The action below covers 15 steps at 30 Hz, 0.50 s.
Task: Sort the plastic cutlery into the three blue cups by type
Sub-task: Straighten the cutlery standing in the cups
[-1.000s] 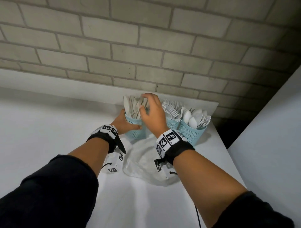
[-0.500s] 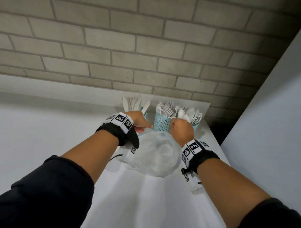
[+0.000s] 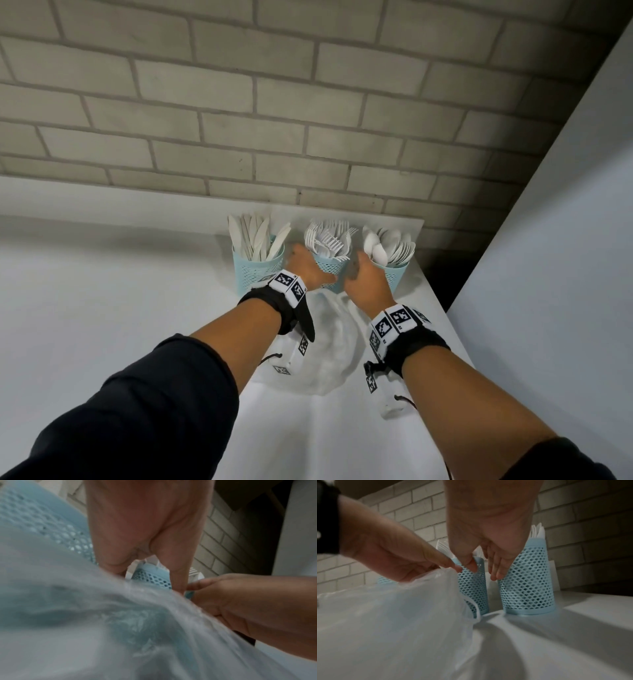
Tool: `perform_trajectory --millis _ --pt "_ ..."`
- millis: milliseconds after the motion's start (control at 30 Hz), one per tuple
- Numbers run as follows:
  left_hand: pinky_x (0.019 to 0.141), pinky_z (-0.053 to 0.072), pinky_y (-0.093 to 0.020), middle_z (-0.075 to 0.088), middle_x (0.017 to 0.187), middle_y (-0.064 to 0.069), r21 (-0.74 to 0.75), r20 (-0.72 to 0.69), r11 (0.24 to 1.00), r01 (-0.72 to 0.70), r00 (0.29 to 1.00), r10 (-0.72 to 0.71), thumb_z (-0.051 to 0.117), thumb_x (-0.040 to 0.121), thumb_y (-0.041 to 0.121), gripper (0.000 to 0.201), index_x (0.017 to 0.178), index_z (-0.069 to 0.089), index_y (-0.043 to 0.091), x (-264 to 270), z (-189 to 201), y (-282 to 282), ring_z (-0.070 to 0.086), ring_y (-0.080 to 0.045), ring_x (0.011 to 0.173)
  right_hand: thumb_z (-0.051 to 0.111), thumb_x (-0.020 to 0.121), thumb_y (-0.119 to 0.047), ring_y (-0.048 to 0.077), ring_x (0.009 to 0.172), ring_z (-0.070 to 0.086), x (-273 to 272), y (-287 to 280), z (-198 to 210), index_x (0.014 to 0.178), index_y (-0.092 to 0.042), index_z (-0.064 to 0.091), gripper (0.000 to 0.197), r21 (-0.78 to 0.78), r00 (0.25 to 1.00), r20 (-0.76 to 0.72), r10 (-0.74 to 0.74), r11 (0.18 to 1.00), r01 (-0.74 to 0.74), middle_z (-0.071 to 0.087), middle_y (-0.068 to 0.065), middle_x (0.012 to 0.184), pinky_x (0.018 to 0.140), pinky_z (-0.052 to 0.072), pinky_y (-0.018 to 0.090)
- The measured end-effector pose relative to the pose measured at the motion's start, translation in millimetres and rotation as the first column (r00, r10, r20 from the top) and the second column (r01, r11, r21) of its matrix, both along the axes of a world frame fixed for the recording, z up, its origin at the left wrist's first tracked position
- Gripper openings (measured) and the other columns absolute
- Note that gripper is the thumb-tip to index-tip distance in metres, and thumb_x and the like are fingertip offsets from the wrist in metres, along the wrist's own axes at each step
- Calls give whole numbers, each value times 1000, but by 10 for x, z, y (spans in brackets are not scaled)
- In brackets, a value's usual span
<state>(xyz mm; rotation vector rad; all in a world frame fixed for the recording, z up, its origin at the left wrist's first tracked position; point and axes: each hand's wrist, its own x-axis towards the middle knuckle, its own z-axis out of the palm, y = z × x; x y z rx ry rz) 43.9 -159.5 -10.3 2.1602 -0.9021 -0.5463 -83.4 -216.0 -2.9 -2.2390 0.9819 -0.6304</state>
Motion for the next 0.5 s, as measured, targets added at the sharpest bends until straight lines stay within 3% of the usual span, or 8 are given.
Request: perform_trajectory --millis 67,133,167,233,333,433,500 --pt "101 46 -42 51 130 -10 -112 -38 993 -47 998 43 88 41 47 120 137 31 2 77 -72 -79 51 -29 121 64 84 -6 14 114 52 11 -43 -39 139 -20 36 63 98 984 133 117 987 -131 58 -1 124 97 43 30" --pt "95 51 -42 59 124 -8 -229 -56 970 -80 996 69 83 22 57 130 133 41 4 239 -250 -224 59 -25 114 68 82 -7 10 118 49 25 -91 -52 140 -19 37 66 108 963 228 146 979 -174 55 1 131 103 41 31" --pt "94 52 -41 60 123 -7 -256 -74 964 -70 996 52 83 21 56 129 133 42 5 294 -325 -283 60 -23 112 69 81 -10 11 117 51 31 -105 -57 138 -18 40 64 100 956 266 126 982 -157 55 1 131 103 43 33" --pt "94 51 -37 61 120 -5 -264 -95 964 -40 995 15 84 28 49 120 132 42 5 316 -345 -324 61 -20 109 73 79 -23 14 112 53 48 -105 -60 131 -17 45 60 34 959 278 60 997 -72 55 0 127 97 47 35" --pt "76 54 -24 67 103 -1 -312 -98 950 -28 995 -3 77 39 49 91 118 54 8 211 -226 -249 67 -17 95 67 81 -41 16 90 54 104 -35 -53 114 -12 49 48 -74 973 227 -43 995 62 54 2 105 77 48 32" --pt "68 48 -16 67 102 0 -382 -130 924 -12 991 -41 86 39 41 88 115 55 10 133 -178 -156 65 -15 92 63 87 -30 20 77 56 184 18 -19 89 -12 51 22 -60 956 289 -61 995 82 58 6 86 68 43 27" --pt "72 52 -24 67 101 -2 -418 -133 908 11 988 -73 85 34 43 91 113 56 10 96 -131 -78 66 -17 90 64 88 -19 19 79 57 204 31 5 86 -10 56 13 -82 944 328 -40 994 70 61 7 87 69 44 24"
